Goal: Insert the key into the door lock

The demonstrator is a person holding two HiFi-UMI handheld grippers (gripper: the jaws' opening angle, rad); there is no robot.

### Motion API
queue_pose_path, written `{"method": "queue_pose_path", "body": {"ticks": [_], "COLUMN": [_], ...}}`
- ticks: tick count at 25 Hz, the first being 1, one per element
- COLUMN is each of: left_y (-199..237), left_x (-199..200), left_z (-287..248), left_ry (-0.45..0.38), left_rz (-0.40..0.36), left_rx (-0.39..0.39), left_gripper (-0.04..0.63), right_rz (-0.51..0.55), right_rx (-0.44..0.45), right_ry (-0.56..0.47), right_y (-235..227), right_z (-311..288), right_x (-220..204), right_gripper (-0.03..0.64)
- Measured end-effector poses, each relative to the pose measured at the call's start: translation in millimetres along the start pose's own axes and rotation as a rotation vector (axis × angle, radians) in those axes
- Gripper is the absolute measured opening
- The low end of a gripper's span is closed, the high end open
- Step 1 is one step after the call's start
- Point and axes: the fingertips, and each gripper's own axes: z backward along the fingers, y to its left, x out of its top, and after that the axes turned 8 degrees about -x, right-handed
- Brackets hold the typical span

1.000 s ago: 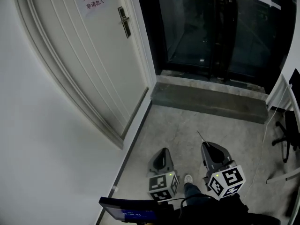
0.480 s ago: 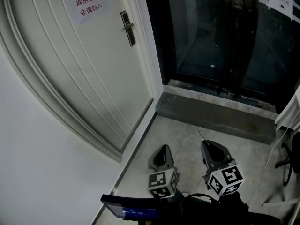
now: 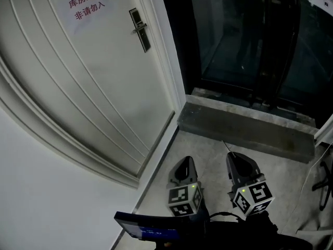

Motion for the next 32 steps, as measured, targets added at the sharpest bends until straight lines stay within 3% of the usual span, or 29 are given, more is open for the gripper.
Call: {"method": "queue_pose_path", "body": {"ticks": [12, 21, 32], "left_y": [127, 196, 256], "left_x": [96, 112, 135], "left_z": [-154, -213, -327], "left_ry": [-0.016, -0.034, -0.054], "left_rz": [-0.028, -0.008, 0.013], "left_rx": [-0.021, 0.001, 0.089], "left_gripper": [0.0, 0.0, 0.0], "right_rz": [-0.014, 0.009, 0.017], "right_rx": [0.003, 0.025, 0.122], "right_ry": [-0.024, 0.007, 0.002], "right_y": [0, 12, -26], "right_z": [-224, -320, -459], "right_x": [43, 42, 54], "right_gripper": [0.012, 0.012, 0.012]}}
